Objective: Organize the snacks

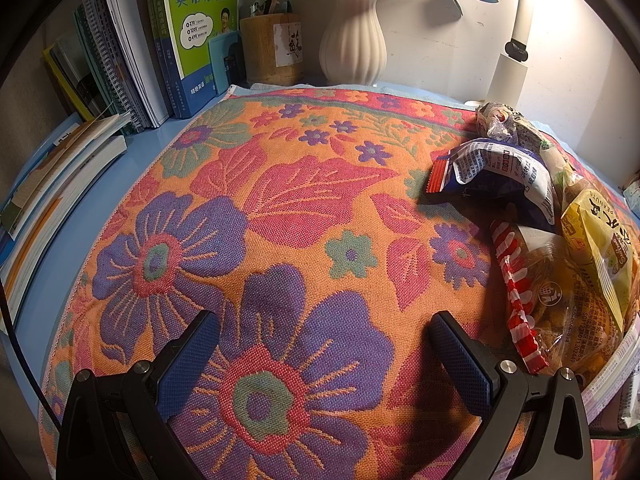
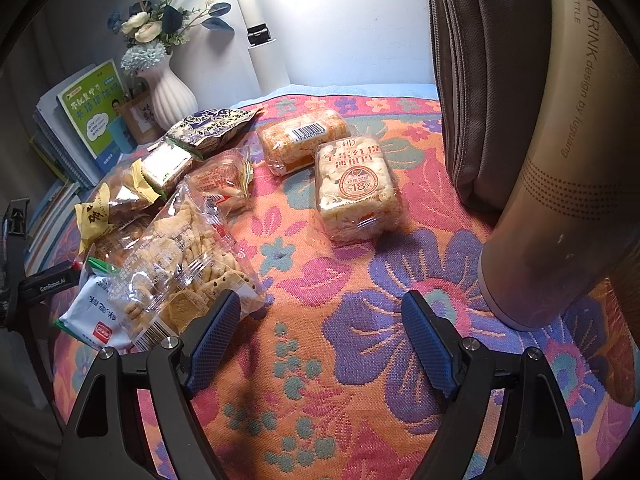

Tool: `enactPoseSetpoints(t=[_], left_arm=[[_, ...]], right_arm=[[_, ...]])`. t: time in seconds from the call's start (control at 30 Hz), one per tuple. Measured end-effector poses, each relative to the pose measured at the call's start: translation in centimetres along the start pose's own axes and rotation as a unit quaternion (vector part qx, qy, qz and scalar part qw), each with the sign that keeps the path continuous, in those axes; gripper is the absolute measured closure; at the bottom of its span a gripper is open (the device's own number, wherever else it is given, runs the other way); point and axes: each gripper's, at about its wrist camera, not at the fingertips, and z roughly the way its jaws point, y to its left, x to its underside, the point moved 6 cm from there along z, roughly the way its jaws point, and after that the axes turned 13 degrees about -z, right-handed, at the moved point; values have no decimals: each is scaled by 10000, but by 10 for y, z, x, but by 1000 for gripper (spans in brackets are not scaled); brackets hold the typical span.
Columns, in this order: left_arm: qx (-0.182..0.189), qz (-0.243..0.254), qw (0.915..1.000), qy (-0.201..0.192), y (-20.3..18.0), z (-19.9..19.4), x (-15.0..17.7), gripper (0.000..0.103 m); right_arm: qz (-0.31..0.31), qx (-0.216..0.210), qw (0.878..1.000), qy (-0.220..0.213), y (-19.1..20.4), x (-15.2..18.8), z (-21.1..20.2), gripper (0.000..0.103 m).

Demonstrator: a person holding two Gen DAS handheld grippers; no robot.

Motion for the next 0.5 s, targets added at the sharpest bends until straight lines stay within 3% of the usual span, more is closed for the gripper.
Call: enactPoseSetpoints(t=[0.17, 0.5], left_arm=[[-1, -2, 10000, -1, 0, 0, 0, 0], [0, -8, 10000, 3, 0, 0, 0, 0]], right_arm=[[111, -82, 9998, -122, -2, -1, -5, 20], [-269, 129, 9995, -100, 11, -1, -7, 20]])
